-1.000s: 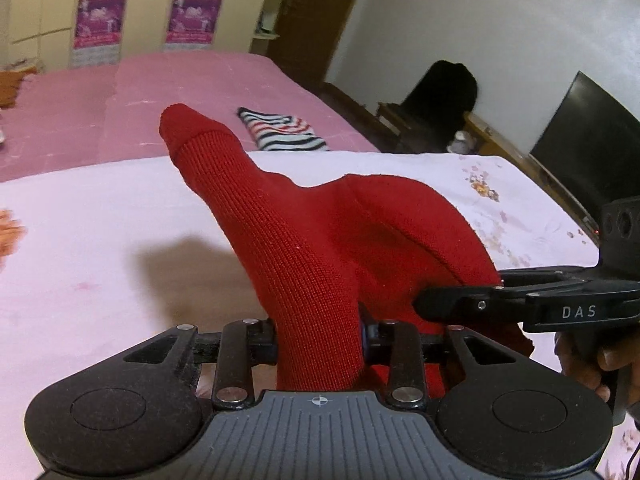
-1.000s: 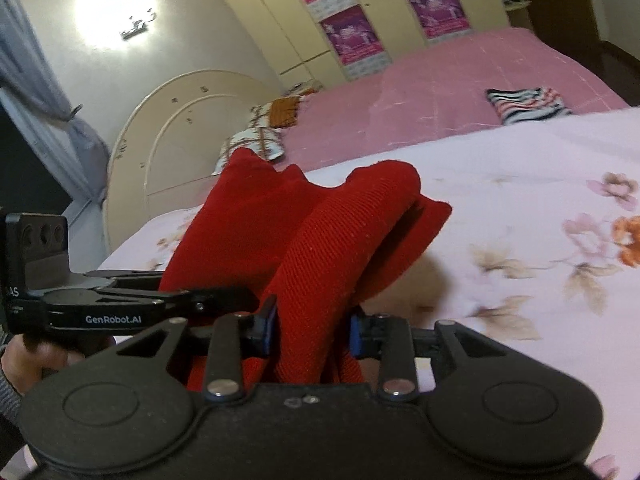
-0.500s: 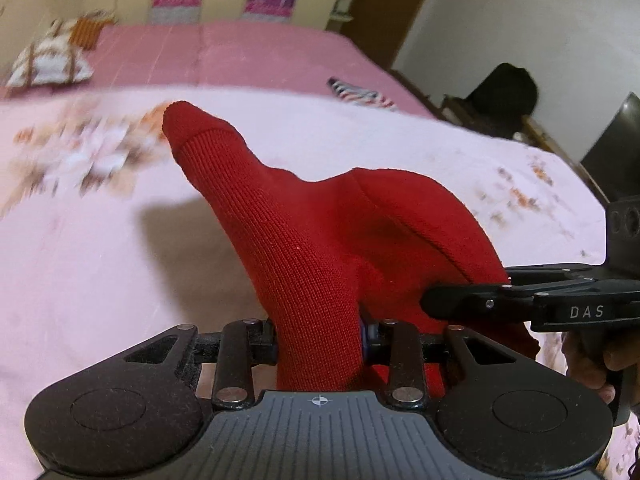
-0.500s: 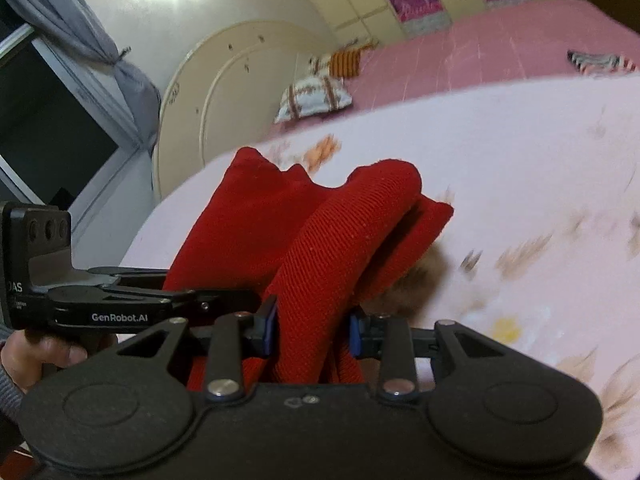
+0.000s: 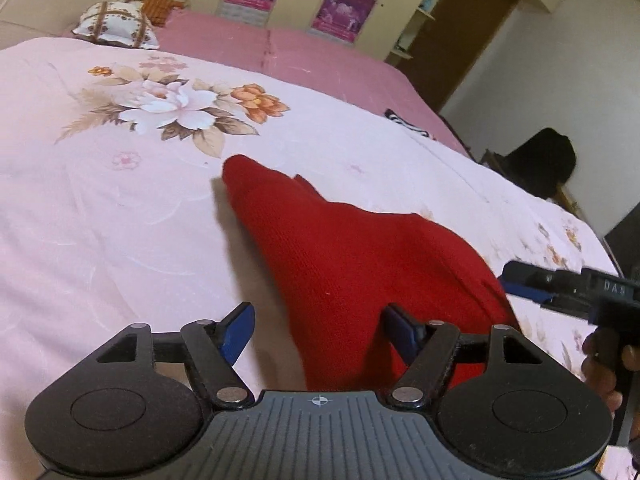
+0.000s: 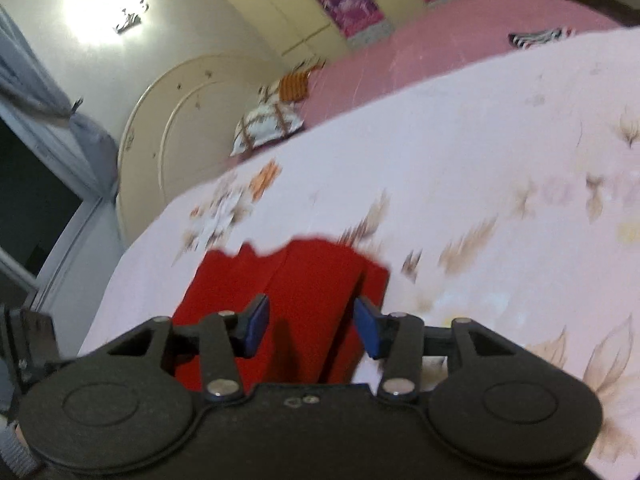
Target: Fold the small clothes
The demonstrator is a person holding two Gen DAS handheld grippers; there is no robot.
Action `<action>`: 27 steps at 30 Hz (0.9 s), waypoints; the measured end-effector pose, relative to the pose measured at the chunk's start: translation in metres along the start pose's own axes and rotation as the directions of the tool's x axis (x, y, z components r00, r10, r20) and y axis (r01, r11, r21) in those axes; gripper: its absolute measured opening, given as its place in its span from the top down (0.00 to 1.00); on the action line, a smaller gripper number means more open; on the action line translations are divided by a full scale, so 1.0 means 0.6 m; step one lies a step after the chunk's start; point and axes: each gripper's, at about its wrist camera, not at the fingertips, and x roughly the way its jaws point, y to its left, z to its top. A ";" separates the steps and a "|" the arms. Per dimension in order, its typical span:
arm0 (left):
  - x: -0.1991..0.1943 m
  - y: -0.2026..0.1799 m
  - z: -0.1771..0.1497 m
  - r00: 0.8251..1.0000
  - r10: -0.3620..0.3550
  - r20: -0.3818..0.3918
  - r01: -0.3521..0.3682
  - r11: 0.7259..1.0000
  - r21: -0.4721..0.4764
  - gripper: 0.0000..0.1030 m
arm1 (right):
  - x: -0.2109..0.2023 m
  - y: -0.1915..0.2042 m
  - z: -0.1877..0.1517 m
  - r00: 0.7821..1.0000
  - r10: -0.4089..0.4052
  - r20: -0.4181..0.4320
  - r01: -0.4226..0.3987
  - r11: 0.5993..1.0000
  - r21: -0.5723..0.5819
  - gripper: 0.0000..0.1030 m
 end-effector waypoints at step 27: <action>-0.042 -0.014 -0.076 0.999 -0.039 -0.007 0.039 0.999 -0.025 0.30 | -0.083 0.067 -0.119 0.994 -0.015 -0.110 0.004 0.995 -0.103 0.78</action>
